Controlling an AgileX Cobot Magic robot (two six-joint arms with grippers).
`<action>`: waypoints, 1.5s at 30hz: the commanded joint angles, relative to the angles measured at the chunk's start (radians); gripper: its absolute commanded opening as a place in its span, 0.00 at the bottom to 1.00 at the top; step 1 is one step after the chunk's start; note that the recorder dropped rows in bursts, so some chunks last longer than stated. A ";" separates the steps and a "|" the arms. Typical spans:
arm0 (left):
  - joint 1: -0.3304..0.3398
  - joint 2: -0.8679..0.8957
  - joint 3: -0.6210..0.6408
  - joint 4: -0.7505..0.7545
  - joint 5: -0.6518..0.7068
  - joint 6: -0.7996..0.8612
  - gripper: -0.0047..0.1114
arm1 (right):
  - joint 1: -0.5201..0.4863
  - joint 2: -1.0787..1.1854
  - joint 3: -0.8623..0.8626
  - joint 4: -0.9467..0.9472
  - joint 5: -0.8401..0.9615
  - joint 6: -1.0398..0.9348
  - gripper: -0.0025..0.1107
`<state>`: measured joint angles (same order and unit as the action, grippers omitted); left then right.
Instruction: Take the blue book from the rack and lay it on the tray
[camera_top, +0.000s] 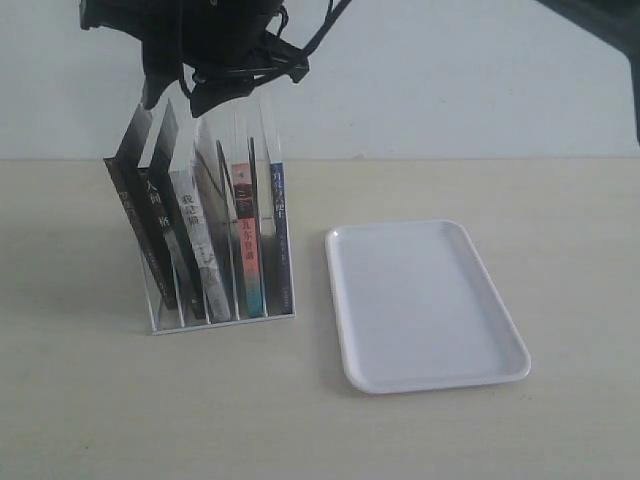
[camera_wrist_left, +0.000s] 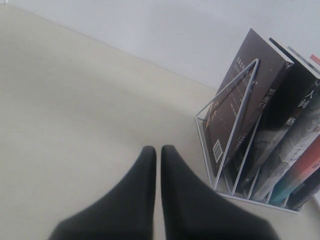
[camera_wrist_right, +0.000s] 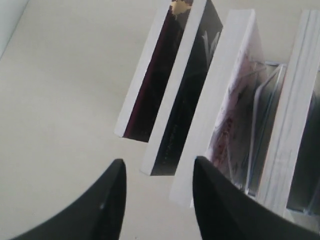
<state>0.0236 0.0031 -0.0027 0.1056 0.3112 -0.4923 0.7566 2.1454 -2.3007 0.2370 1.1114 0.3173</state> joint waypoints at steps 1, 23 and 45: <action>0.002 -0.003 0.003 -0.009 -0.004 0.005 0.08 | 0.005 0.028 -0.004 -0.046 0.001 0.026 0.39; 0.002 -0.003 0.003 -0.009 -0.004 0.005 0.08 | 0.010 0.143 -0.004 -0.062 0.021 0.077 0.10; 0.002 -0.003 0.003 -0.009 -0.004 0.005 0.08 | 0.010 -0.109 -0.004 -0.170 -0.041 0.078 0.02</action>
<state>0.0236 0.0031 -0.0027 0.1056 0.3112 -0.4923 0.7673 2.0553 -2.2951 0.0724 1.1379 0.4030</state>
